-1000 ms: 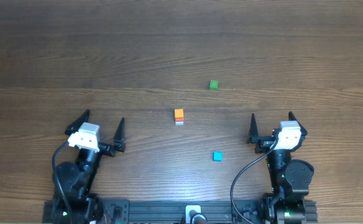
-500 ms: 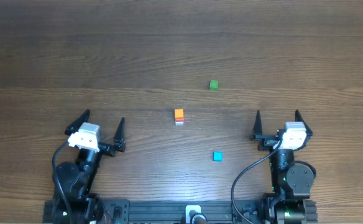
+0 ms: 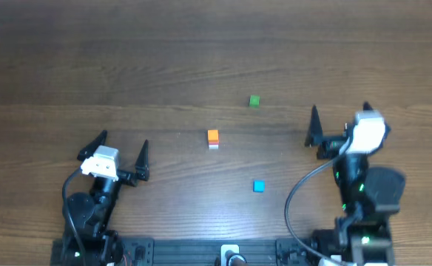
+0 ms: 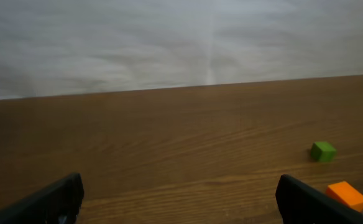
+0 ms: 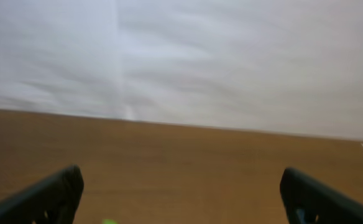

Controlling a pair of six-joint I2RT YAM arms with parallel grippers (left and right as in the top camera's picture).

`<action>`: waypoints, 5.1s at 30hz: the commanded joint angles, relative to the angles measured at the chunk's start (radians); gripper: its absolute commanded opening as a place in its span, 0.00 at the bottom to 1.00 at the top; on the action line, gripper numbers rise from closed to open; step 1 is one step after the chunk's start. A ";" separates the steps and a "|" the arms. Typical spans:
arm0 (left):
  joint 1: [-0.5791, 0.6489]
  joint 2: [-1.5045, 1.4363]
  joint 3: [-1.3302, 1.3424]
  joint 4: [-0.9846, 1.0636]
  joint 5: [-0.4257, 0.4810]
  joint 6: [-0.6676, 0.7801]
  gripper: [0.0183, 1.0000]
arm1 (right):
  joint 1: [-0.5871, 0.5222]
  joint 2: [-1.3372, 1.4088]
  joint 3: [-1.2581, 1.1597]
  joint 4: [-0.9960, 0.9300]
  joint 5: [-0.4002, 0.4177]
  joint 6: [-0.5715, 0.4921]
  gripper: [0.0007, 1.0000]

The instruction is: Stack Cubes

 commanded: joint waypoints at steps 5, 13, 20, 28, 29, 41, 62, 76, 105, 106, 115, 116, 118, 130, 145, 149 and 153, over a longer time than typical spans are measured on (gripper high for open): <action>-0.005 -0.005 -0.005 -0.001 -0.008 0.018 1.00 | 0.008 0.396 0.529 -0.373 -0.185 0.000 0.99; -0.005 -0.005 -0.005 -0.001 -0.008 0.018 1.00 | 0.105 0.728 0.893 -0.760 -0.301 0.001 0.99; -0.005 -0.005 -0.005 0.000 -0.008 0.018 1.00 | 0.234 0.978 1.049 -0.940 -0.255 0.116 0.99; -0.005 -0.005 -0.005 0.000 -0.008 0.018 1.00 | 0.345 1.254 1.182 -1.048 -0.168 0.202 0.99; -0.005 -0.005 -0.005 0.000 -0.008 0.018 1.00 | 0.359 1.286 1.188 -1.047 -0.163 0.202 0.99; -0.005 -0.005 -0.005 -0.001 -0.008 0.018 1.00 | 0.375 1.507 1.189 -1.003 -0.078 0.342 0.99; -0.005 -0.005 -0.005 -0.001 -0.008 0.018 1.00 | 0.372 1.656 1.189 -0.989 0.098 0.525 0.99; -0.005 -0.005 -0.005 -0.001 -0.008 0.018 1.00 | 0.354 1.692 1.189 -0.930 0.098 0.523 0.87; -0.005 -0.004 -0.005 -0.001 -0.008 0.018 1.00 | 0.341 1.703 1.180 -0.938 0.105 0.509 0.47; -0.005 -0.004 -0.005 -0.001 -0.008 0.018 1.00 | 0.341 1.705 1.180 -0.937 0.105 0.509 0.46; -0.005 -0.004 -0.005 -0.001 -0.008 0.018 1.00 | 0.341 1.716 1.180 -0.945 0.105 0.508 0.37; -0.005 -0.004 -0.005 -0.001 -0.008 0.018 1.00 | 0.341 1.716 1.180 -0.946 0.105 0.508 0.36; -0.005 -0.004 -0.005 -0.001 -0.008 0.018 1.00 | 0.340 1.716 1.180 -0.945 0.105 0.509 0.35; -0.005 -0.004 -0.005 -0.001 -0.008 0.018 1.00 | 0.339 1.716 1.180 -0.945 0.105 0.508 0.26; -0.005 -0.004 -0.005 0.000 -0.008 0.018 1.00 | 0.343 1.629 1.181 -1.009 0.093 0.501 0.14; -0.005 -0.004 -0.005 -0.001 -0.008 0.018 1.00 | 0.372 1.487 1.181 -1.106 0.085 0.501 0.14; -0.005 -0.004 -0.005 -0.001 -0.008 0.018 1.00 | 0.425 1.384 1.183 -1.191 0.055 0.502 0.13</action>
